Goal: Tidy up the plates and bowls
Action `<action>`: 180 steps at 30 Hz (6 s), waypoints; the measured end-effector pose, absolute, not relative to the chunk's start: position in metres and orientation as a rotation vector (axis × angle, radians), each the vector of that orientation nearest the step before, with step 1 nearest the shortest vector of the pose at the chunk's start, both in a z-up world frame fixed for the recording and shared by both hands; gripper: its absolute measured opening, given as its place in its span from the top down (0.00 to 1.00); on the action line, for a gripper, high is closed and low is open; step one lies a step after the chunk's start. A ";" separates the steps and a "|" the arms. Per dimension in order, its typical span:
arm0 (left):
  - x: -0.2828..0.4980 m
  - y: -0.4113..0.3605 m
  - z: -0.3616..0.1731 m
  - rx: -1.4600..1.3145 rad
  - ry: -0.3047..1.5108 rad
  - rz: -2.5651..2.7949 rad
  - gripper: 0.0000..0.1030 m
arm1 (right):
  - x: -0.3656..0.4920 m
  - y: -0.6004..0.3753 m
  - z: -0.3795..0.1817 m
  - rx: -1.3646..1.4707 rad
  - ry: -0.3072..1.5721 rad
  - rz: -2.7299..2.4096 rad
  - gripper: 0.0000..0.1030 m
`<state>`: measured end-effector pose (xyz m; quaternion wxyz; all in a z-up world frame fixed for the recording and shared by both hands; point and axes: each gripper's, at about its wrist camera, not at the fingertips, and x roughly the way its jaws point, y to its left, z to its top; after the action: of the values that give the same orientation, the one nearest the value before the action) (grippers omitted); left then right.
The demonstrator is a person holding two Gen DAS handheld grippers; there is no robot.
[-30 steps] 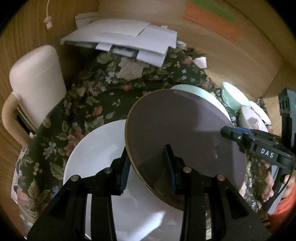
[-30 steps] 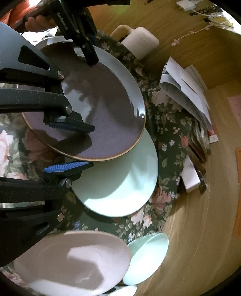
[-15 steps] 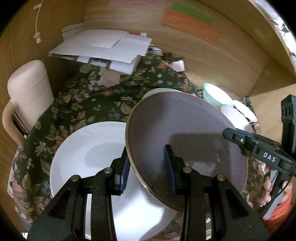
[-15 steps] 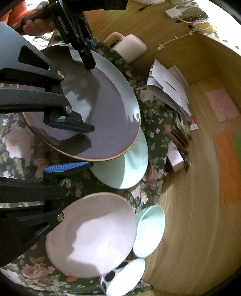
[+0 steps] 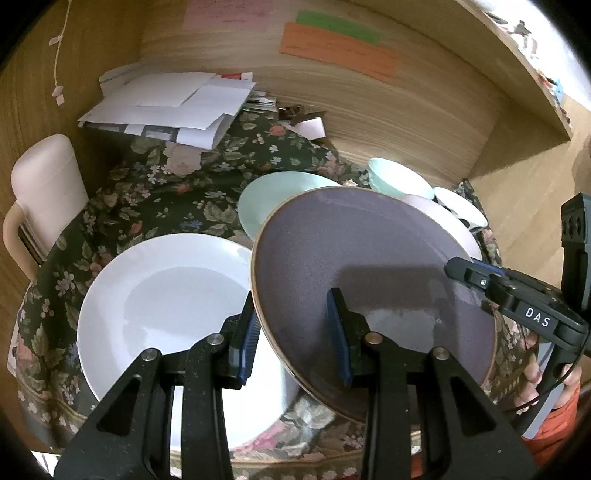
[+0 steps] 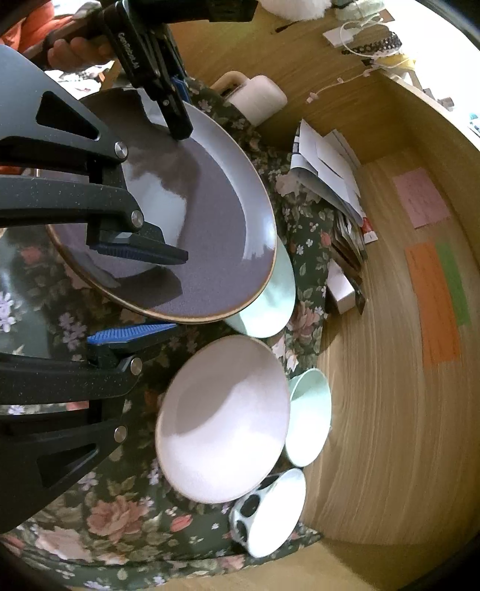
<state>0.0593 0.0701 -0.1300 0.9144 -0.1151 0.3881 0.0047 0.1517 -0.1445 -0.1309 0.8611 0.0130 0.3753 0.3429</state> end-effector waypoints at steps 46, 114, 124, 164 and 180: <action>0.086 0.021 -0.189 -0.215 1.024 -0.090 0.66 | 0.150 -0.198 -0.196 0.116 0.946 0.609 0.73; 0.004 0.192 -0.182 -0.280 0.890 0.353 0.15 | 0.155 -0.009 -0.162 -0.156 0.911 0.931 0.29; 0.006 0.200 -0.193 -0.356 0.922 0.307 0.35 | 0.162 0.019 -0.175 -0.202 0.992 0.976 0.59; 0.014 0.176 -0.162 -0.350 0.855 0.207 0.59 | 0.155 -0.010 -0.153 -0.133 0.890 0.950 0.68; 0.033 0.130 -0.136 -0.299 0.806 0.106 0.59 | 0.151 -0.071 -0.134 -0.043 0.811 0.843 0.68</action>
<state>0.0332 0.1297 -0.1356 0.9075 -0.1451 0.3907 0.0516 0.1512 -0.0710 -0.1336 0.8337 -0.0202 0.3826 0.3977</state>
